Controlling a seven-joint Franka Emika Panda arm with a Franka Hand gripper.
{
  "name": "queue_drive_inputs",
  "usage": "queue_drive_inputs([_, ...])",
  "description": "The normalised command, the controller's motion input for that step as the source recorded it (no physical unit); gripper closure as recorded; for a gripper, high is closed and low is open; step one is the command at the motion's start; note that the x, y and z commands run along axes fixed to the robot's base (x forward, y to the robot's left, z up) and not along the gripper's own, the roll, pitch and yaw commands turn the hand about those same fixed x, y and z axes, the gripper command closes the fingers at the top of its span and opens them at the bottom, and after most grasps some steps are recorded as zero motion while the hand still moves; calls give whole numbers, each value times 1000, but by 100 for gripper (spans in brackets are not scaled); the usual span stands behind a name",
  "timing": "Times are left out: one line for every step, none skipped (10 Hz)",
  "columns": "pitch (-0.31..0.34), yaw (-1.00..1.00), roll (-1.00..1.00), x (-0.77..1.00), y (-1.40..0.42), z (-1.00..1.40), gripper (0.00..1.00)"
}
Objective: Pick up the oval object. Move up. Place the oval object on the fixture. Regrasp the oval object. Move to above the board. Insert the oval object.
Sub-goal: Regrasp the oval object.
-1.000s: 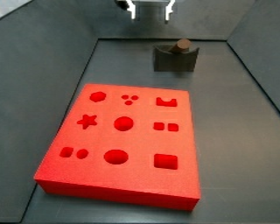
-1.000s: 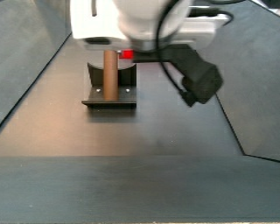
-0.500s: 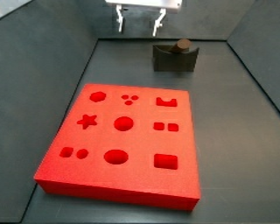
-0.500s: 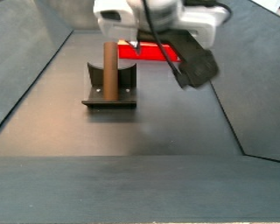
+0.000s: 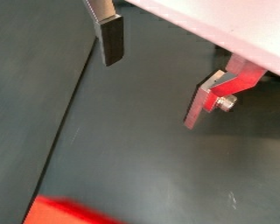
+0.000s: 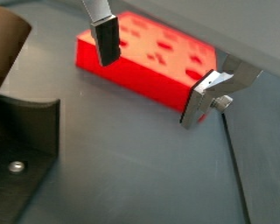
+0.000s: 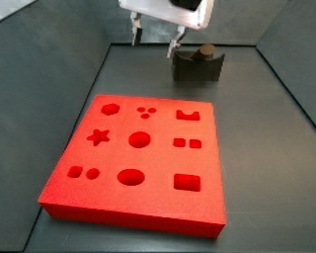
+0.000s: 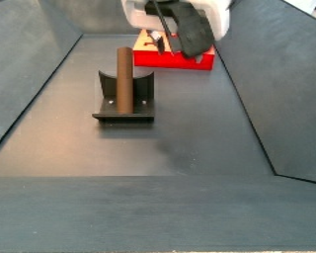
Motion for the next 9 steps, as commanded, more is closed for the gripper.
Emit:
queue_drive_inputs([-196,-937,1000,-29,-34,-6,0])
queue_drive_inputs([-207,-935,1000,-31,-38,-10,0])
queue_drive_inputs([-214,-936,1000,-37,-27,1,0])
queue_drive_inputs([-219,-942,1000,-39,-19,-2,0])
queue_drive_inputs([-217,-946,1000,-42,-14,-3,0])
queue_drive_inputs([-211,-950,1000,-40,-17,-6,0])
queue_drive_inputs([-198,-960,1000,-37,-12,-14,0])
queue_drive_inputs([-166,-975,1000,-37,-6,-13,0])
queue_drive_inputs([-126,-983,1000,-36,-11,-5,0])
